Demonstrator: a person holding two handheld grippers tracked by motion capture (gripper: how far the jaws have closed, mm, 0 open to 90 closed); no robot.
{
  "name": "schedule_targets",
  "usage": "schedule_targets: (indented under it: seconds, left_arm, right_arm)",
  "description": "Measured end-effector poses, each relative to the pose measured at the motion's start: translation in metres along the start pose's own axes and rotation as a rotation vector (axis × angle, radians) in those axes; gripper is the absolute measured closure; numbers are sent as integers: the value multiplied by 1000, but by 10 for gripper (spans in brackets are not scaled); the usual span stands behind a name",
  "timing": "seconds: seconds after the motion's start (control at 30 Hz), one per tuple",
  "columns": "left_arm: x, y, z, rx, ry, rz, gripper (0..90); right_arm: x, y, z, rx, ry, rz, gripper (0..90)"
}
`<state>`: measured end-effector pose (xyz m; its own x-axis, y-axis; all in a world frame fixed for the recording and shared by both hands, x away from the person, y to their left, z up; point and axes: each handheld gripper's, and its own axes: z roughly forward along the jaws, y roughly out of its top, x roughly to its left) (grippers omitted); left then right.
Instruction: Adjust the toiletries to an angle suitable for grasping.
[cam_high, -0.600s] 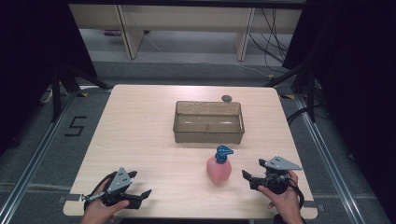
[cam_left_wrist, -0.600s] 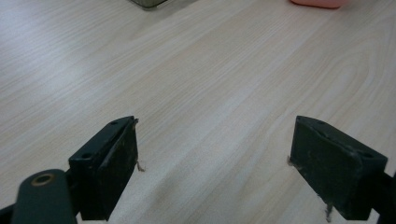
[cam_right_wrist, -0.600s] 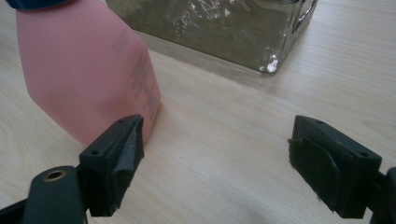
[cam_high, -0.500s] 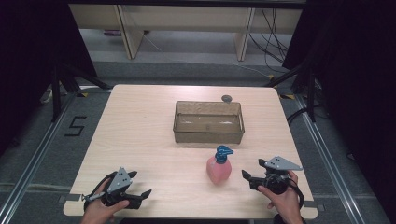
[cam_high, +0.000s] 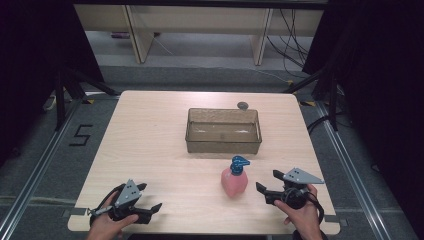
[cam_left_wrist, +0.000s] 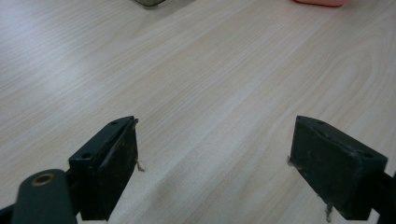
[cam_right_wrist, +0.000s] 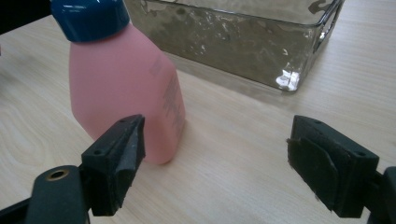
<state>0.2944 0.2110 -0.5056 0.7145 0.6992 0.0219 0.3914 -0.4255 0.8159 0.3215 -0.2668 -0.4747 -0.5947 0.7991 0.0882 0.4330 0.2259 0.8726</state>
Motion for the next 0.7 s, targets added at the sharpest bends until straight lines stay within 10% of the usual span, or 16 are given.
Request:
schedule_targets:
  seconds: [0.7]
  left_arm:
    - [1,0,0,8,3,15,148]
  right_arm:
    - [18,9,-2,-38,64,-40,224]
